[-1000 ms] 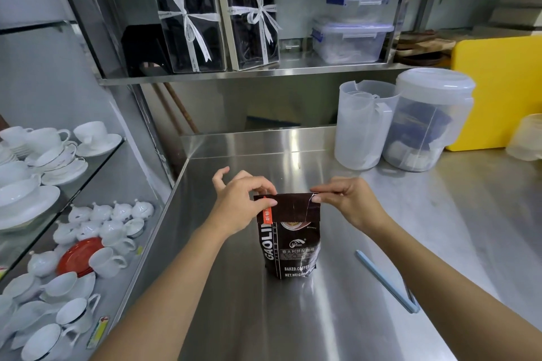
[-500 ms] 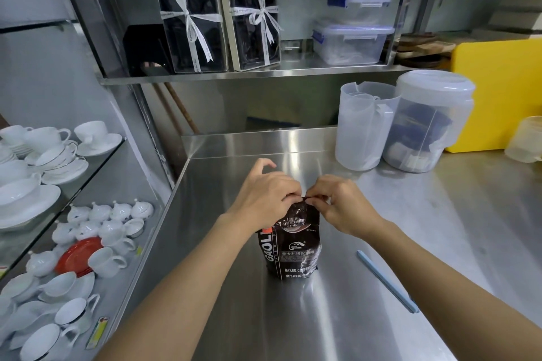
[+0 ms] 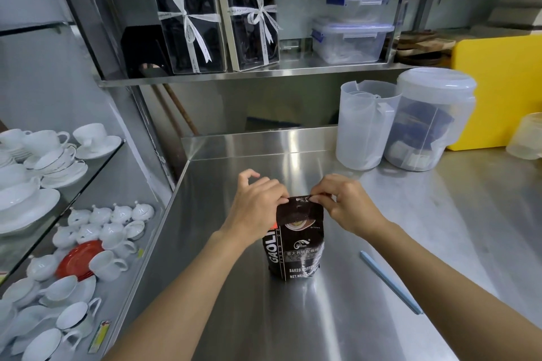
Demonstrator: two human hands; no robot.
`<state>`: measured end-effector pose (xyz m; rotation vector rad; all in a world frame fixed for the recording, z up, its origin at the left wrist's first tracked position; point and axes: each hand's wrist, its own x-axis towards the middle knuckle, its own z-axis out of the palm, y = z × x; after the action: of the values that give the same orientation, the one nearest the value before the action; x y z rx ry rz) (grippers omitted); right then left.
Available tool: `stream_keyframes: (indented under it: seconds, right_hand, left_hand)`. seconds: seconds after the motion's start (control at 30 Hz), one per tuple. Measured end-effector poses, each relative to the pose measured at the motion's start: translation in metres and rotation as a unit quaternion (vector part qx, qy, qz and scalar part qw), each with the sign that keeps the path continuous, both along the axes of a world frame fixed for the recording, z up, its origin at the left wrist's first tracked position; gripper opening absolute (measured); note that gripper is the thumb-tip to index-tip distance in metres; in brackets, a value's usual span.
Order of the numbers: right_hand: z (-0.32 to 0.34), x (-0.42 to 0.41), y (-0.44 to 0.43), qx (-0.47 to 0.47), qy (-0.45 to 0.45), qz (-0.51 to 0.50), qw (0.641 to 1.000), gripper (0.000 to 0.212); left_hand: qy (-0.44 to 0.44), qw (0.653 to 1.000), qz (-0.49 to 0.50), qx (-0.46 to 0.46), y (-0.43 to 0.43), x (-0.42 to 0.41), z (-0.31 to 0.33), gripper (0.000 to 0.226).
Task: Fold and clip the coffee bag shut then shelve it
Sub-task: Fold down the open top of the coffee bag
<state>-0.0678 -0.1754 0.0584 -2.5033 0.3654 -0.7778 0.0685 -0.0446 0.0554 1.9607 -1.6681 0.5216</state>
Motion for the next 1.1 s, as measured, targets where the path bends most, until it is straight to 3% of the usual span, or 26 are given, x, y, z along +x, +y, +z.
stream_keyframes:
  seconds: [0.13,0.23,0.37,0.53,0.63,0.77,0.87,0.97,1.1]
  right_hand:
    - [0.000,-0.001,-0.006,-0.030,0.026,0.034,0.999,0.016]
    - [-0.003,0.001,-0.005,0.007,-0.007,0.011,1.000,0.013]
    - [-0.012,0.005,0.000,0.023,-0.052,-0.015,0.998,0.009]
    - [-0.021,0.006,0.006,0.183,-0.127,-0.067,0.972,0.005]
    - [-0.023,0.009,0.006,0.192,-0.131,-0.075,0.970,0.009]
    - [-0.015,0.010,0.002,0.097,-0.088,-0.035,0.991,0.008]
    - [-0.009,0.011,-0.003,0.072,-0.066,-0.003,0.995,0.006]
    - [-0.006,0.012,-0.006,0.073,-0.055,0.012,0.996,0.005]
    - [-0.007,0.009,-0.003,0.079,-0.057,0.017,0.995,0.003]
  left_hand:
    - [0.018,0.999,-0.031,0.000,0.006,0.011,-0.001,0.024]
    - [0.074,0.996,-0.032,0.040,0.009,0.017,0.002,0.032]
    - [0.102,0.995,-0.016,0.005,0.006,0.015,-0.007,0.018]
    - [0.258,0.959,0.021,-0.117,0.004,0.006,-0.021,0.009]
    - [0.380,0.917,0.034,-0.119,0.006,0.004,-0.020,0.003]
    - [0.171,0.984,0.043,-0.031,0.010,0.020,-0.007,0.010]
    - [0.040,0.995,0.036,0.081,0.008,0.023,0.021,0.010]
    - [-0.010,0.993,-0.010,0.118,-0.004,0.012,0.034,0.019]
    - [-0.016,0.994,-0.037,0.100,-0.017,-0.002,0.029,0.016]
